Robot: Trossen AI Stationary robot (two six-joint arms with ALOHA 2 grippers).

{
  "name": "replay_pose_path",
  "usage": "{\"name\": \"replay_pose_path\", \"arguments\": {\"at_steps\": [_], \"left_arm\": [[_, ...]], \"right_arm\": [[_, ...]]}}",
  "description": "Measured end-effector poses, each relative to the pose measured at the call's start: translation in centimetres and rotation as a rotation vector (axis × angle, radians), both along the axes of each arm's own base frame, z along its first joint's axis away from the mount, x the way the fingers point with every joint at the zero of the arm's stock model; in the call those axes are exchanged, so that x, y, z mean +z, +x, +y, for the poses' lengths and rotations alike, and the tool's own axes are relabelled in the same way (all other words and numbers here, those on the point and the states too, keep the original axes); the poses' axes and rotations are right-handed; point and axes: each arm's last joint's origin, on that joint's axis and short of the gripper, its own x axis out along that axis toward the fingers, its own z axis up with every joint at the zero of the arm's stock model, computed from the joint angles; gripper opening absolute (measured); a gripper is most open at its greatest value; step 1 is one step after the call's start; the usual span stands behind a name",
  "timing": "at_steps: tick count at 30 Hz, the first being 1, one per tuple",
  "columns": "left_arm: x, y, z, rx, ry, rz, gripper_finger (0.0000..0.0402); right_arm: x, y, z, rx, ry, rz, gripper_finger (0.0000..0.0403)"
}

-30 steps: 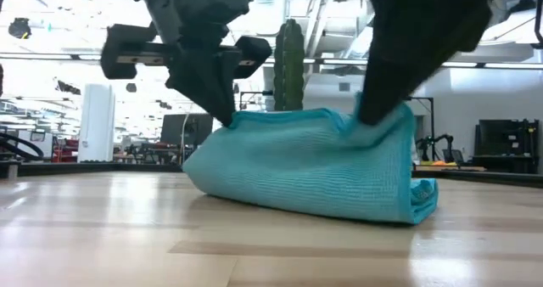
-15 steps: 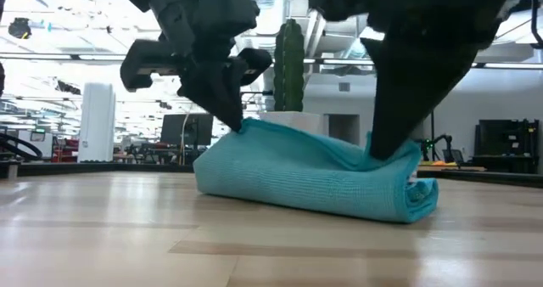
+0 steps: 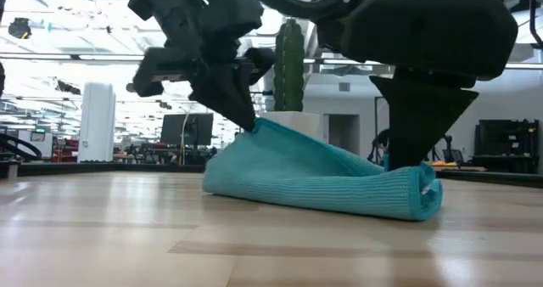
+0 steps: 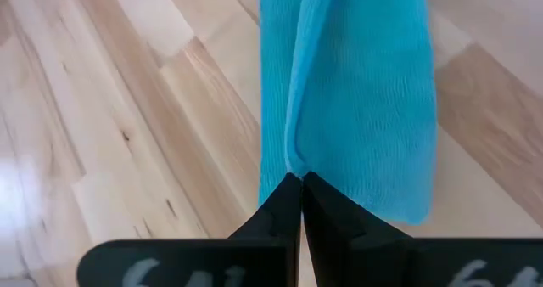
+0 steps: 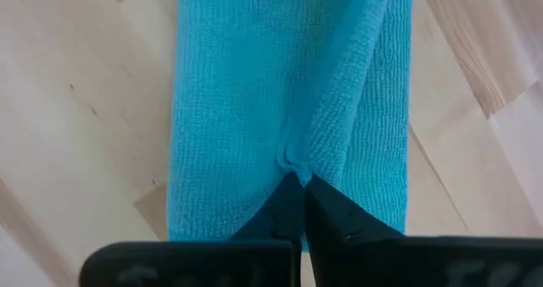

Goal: Fold microfiber towels
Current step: Fold the blue microfiber towel

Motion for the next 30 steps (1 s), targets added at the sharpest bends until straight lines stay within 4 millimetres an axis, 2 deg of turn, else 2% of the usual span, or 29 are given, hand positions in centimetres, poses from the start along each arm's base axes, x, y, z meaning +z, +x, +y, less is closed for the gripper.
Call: {"name": "replay_pose_path", "arguments": {"at_steps": [10, 17, 21, 30], "left_arm": [[-2.7, 0.3, 0.5, 0.049, -0.007, 0.110, 0.0000], [-2.9, 0.4, 0.9, 0.117, 0.041, 0.114, 0.0000], [-2.9, 0.4, 1.3, 0.150, 0.046, 0.112, 0.0000], [-3.0, 0.4, 2.1, 0.191, 0.034, 0.115, 0.0000]], "right_arm": [[0.0, 0.2, -0.8, -0.020, -0.024, 0.014, 0.0034], [0.1, 0.6, -2.1, -0.054, -0.043, 0.042, 0.0039], [0.2, 0.6, -2.6, -0.104, -0.046, 0.045, 0.0059], [2.5, 0.5, -3.6, -0.105, -0.020, 0.027, 0.0126]]}}
